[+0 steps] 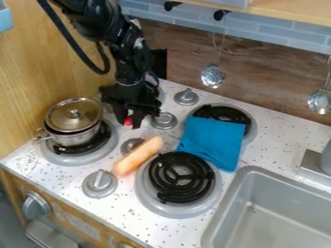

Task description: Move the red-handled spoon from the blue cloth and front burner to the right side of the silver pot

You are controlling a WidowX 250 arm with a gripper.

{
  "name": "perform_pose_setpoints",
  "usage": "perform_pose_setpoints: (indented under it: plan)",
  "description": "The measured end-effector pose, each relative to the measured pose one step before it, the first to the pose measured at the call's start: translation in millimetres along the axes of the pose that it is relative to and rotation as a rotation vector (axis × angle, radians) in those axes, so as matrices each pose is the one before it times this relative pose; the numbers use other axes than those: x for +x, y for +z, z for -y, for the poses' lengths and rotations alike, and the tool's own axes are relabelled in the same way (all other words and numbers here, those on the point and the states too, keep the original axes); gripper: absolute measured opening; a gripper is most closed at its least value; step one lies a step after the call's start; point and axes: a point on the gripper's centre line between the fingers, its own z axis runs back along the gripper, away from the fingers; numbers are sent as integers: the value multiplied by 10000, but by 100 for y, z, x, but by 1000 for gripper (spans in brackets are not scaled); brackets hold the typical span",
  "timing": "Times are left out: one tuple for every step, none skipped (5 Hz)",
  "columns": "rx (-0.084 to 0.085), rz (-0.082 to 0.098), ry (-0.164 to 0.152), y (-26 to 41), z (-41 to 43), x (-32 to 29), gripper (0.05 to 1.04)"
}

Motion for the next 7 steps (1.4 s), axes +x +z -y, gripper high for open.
perform_pose_setpoints:
  plan:
    - [274,-131,-135,-235,-771,-435,459]
    - [235,-294,346,-632,-2069,-543,770]
    - [72,-189,-97,-269,-376,-513,997]
    - [5,-93,-20,-147,-30,-330,1003]
    - [-479,-113,-209,138,729,-411,1001]
    - [-1713,282,27,1972,1354,486,1001]
    - [-1139,81,136,1853,640,203,1001]
